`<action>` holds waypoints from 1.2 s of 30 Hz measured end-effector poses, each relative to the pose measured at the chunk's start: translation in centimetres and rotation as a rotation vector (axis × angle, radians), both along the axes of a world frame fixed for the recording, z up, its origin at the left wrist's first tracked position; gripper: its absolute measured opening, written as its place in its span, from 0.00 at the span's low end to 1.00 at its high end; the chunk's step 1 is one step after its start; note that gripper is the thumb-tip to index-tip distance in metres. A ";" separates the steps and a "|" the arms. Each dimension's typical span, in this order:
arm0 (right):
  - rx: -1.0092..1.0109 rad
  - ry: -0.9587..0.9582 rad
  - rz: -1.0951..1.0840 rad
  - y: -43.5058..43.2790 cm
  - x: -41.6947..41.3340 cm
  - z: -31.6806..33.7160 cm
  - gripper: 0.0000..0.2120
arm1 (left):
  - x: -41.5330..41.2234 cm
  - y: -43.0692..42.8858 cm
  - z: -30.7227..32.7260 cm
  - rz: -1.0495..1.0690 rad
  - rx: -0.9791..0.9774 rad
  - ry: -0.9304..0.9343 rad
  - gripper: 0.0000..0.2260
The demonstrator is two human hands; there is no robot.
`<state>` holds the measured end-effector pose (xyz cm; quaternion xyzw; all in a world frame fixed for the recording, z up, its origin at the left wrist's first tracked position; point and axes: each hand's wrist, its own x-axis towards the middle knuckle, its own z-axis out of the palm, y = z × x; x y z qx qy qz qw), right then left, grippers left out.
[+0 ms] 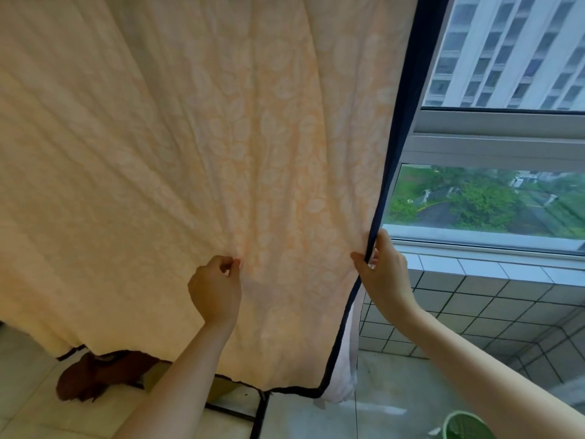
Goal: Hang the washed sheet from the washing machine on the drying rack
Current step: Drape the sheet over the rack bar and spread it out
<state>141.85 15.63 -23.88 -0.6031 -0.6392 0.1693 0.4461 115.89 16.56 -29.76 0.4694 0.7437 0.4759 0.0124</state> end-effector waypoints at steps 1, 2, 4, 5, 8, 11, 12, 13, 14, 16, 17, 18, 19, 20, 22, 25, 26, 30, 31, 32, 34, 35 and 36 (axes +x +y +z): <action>-0.005 -0.005 -0.001 0.0 0.1 -0.1 0.09 | 0.2 -0.2 -0.4 -0.005 -0.012 0.001 0.07; -0.009 -0.006 -0.006 0.0 0.3 -0.2 0.09 | 0.4 -0.5 -0.8 -0.013 -0.022 0.002 0.07; -0.002 -0.007 -0.018 0.0 0.5 -0.3 0.08 | 0.8 -1.0 -1.5 -0.028 -0.036 0.007 0.06; 0.001 -0.006 -0.025 -0.1 0.5 -0.2 0.08 | 1.0 -1.2 -1.9 -0.035 -0.041 0.010 0.05; 0.004 -0.021 -0.030 -0.1 0.6 -0.3 0.08 | 1.7 -1.9 -2.9 -0.065 -0.083 0.046 0.04; -0.024 -0.075 -0.025 0.0 1.0 -1.2 0.07 | 1.7 -2.6 -4.1 -0.079 -0.190 0.100 0.04; -0.042 -0.096 -0.022 -0.1 1.2 -1.6 0.10 | 1.4 -2.8 -4.5 -0.076 -0.218 0.111 0.05; -0.060 -0.106 -0.016 -0.2 1.3 -2.1 0.14 | 1.1 -3.0 -4.7 -0.068 -0.236 0.113 0.05; -0.080 -0.106 -0.014 -0.4 1.5 -2.5 0.16 | 0.9 -3.1 -4.8 -0.053 -0.242 0.103 0.05; -0.114 -0.075 -0.010 -0.7 1.7 -2.7 0.13 | 0.5 -3.2 -4.5 -0.028 -0.210 0.060 0.05; -0.107 -0.043 0.000 -0.8 1.6 -2.5 0.11 | 0.4 -3.1 -4.1 -0.026 -0.182 0.037 0.05; -0.089 -0.011 0.017 -0.9 1.6 -2.2 0.08 | 0.3 -3.1 -3.8 -0.030 -0.160 0.013 0.05; -0.064 0.012 0.034 -1.0 1.4 -1.8 0.07 | 0.3 -3.0 -3.4 -0.033 -0.146 -0.013 0.05; -0.038 0.027 0.045 -1.1 1.3 -1.3 0.07 | 0.3 -3.0 -3.1 -0.035 -0.135 -0.042 0.05; 0.009 0.049 0.054 -0.9 1.0 -0.3 0.06 | 0.3 -2.8 -2.2 -0.038 -0.099 -0.091 0.04; 0.051 0.071 0.059 -0.2 0.1 1.9 0.04 | 0.1 -2.0 0.1 -0.069 -0.021 -0.117 0.04; 0.070 0.079 0.054 0.1 -0.2 2.8 0.04 | 0.1 -1.6 1.1 -0.081 0.002 -0.114 0.06; 0.116 0.090 0.037 2.0 -0.9 6.0 0.05 | -0.3 0.1 6.1 -0.089 0.123 -0.052 0.15; 0.114 0.073 0.032 2.5 -0.8 6.5 0.06 | -0.5 0.6 7.3 -0.081 0.150 -0.045 0.18; 0.117 0.055 0.030 2.8 -0.5 7.0 0.07 | -0.8 1.1 8.5 -0.071 0.167 -0.039 0.21; 0.129 0.091 0.083 3.2 -0.1 7.7 0.06 | -1.4 2.0 10.3 -0.046 0.175 -0.028 0.27; 0.124 0.141 0.136 3.1 0.0 8.0 0.06 | -1.8 2.5 11.1 -0.033 0.173 -0.021 0.28; 0.121 0.175 0.175 2.9 0.0 8.1 0.06 | -2.1 2.9 11.7 -0.022 0.170 -0.009 0.28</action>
